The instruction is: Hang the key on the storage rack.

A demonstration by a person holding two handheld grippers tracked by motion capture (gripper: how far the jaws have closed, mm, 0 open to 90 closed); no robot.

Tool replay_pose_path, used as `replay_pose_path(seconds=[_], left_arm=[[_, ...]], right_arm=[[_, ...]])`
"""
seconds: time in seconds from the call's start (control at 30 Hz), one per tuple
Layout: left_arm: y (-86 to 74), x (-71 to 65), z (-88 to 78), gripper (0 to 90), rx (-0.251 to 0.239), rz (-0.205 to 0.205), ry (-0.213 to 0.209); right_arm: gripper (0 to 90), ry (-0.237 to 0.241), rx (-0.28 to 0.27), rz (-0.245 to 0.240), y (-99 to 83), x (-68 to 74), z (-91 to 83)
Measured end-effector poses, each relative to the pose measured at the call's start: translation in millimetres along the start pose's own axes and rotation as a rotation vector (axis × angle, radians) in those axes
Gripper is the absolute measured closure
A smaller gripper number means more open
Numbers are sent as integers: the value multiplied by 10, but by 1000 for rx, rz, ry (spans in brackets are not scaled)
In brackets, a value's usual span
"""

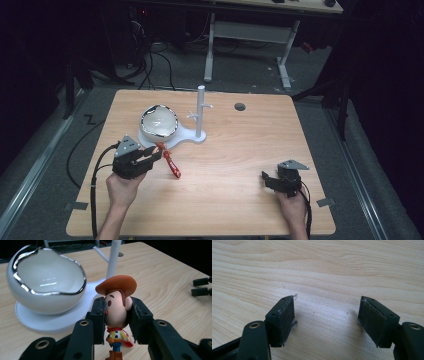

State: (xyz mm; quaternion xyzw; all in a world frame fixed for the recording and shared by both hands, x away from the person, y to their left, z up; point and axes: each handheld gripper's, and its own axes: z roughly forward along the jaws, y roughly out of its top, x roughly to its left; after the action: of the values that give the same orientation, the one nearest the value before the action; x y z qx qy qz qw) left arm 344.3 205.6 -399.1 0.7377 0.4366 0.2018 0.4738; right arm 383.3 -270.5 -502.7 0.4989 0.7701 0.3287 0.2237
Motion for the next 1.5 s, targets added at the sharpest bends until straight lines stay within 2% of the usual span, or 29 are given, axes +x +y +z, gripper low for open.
replay_pose_path(seconds=[0.17,0.33,0.5,0.7,1.03,1.27,1.5], left_arm=[[147,-43,52,672,-12,16,-14],[307,-24,101,673,-33,6,-34],[428,19,163,673,-48,-11,-41],[566,20,257,673,-48,0,-32],[720,21,412,673,-40,8,-29],[790,22,550,673,-33,1,-38],[838,49,614,673,-36,-16,-47]], right_arm=[[297,0,0,0,0,0,0],[297,1,0,1,0,0,0],[297,1,0,-1,-1,-1,-1],[297,1,0,-1,-1,0,-1],[297,2,0,-1,-1,0,-2],[297,2,1,-2,-2,0,-3],[297,3,1,-3,-3,0,-3]])
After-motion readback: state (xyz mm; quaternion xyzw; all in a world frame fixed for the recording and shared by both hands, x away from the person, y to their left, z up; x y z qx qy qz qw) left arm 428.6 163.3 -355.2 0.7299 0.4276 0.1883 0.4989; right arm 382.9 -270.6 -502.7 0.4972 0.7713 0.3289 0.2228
